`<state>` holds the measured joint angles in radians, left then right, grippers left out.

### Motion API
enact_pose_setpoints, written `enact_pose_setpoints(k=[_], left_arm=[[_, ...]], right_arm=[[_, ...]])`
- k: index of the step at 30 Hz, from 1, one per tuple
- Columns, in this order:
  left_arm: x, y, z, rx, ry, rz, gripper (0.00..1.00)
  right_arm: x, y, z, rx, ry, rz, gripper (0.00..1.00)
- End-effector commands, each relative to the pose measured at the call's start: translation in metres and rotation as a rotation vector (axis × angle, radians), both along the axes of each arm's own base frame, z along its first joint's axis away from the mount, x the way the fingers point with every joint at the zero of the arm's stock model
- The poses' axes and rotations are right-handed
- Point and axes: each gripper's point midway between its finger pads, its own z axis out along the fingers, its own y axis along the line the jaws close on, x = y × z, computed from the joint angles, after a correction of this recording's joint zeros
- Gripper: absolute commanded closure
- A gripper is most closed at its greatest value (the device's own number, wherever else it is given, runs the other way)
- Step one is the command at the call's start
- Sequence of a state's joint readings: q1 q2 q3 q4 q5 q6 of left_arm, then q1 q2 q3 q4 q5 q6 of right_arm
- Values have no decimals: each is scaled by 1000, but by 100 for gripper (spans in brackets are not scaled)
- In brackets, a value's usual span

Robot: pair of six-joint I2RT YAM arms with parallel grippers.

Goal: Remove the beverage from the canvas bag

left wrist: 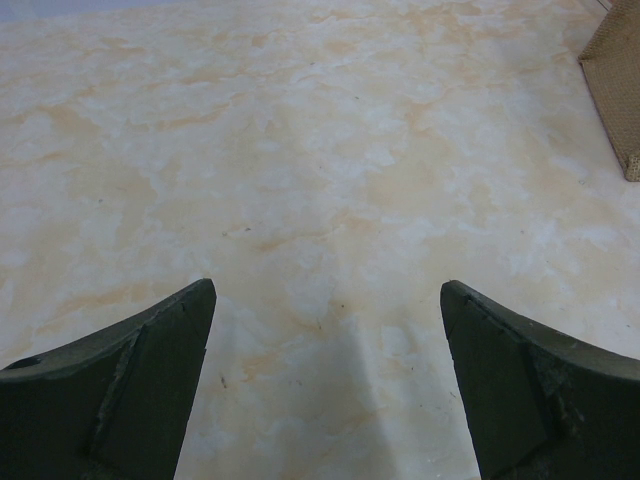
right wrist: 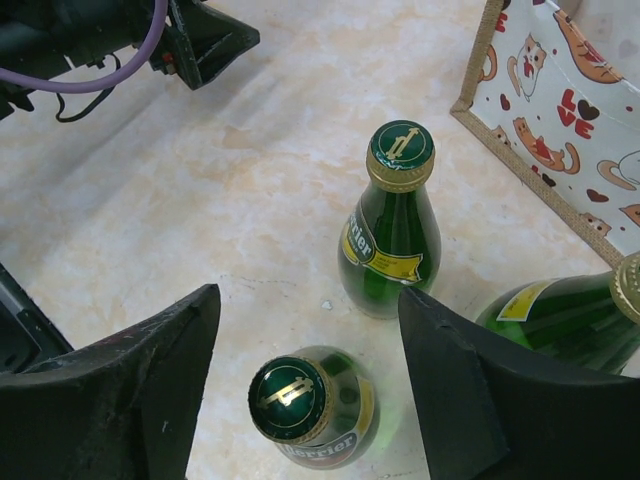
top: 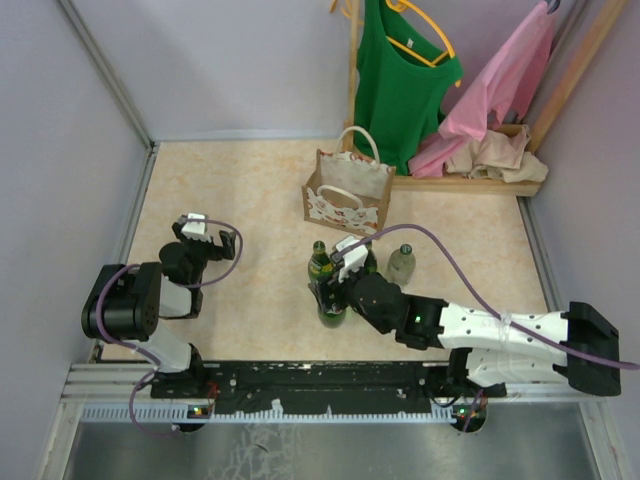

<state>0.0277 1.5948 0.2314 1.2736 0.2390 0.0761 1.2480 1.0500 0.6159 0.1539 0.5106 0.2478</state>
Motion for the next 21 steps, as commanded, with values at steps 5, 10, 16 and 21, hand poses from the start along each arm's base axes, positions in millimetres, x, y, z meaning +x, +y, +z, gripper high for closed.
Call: enact_pose_setpoints(k=[5,10,16,21], left_arm=[[3,-3,6,5,-22,-9,0],[3,-3,6,5,-22,-9,0],[4,-3,6,5,-22,-9,0],[3,-3,6,4,-21,-9,0]], right_arm=[[10,6,68,114,-97,-30,14],[41,-33,120,98,-233,-186,3],[112,-119,146,222,-224,-435,1],[163,-218,147,336,-207,-695,1]])
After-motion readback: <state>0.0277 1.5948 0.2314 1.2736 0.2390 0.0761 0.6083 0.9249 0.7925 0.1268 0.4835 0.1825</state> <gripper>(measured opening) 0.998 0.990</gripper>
